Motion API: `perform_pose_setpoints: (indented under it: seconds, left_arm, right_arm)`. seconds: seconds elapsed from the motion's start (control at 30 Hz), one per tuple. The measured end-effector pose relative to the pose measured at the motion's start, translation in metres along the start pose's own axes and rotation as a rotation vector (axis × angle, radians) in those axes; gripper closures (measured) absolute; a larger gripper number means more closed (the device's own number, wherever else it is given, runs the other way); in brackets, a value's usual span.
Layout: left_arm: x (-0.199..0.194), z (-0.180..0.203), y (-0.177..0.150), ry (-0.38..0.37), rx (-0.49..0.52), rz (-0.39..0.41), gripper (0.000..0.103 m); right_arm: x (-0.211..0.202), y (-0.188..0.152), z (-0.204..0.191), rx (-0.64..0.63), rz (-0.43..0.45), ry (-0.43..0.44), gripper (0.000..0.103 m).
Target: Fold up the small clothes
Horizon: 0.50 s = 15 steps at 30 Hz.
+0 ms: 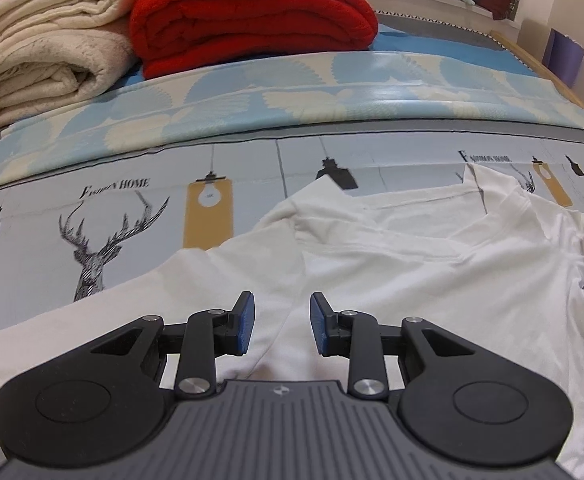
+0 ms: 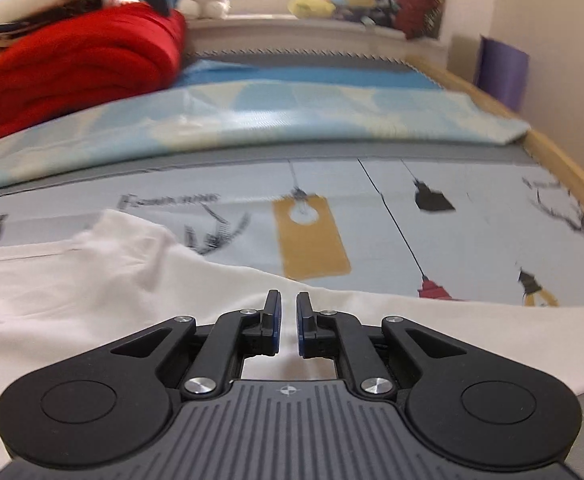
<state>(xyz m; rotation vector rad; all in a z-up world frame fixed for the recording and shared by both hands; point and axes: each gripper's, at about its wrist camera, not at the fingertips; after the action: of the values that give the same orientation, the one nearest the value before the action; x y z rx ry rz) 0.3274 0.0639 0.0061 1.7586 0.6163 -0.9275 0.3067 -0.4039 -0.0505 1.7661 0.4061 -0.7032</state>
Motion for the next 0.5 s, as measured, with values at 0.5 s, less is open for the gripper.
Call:
perform_pose_setpoints:
  seconds: [0.5]
  left_arm:
    - [-0.050,0.012,-0.072,-0.033,-0.002,0.042,0.069]
  right_arm:
    - [-0.188,-0.039,0.018,0.085,-0.018,0.142,0.072]
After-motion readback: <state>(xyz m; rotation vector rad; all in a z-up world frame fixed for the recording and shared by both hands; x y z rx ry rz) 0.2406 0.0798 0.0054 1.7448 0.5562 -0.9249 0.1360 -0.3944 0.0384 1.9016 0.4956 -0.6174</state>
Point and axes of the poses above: each gripper's, at about its wrist camera, not at the fingertips, and x roughly the way its jaws point, z to its right, y to its top, and after that the axes turned 14 degrees about x, right-handed
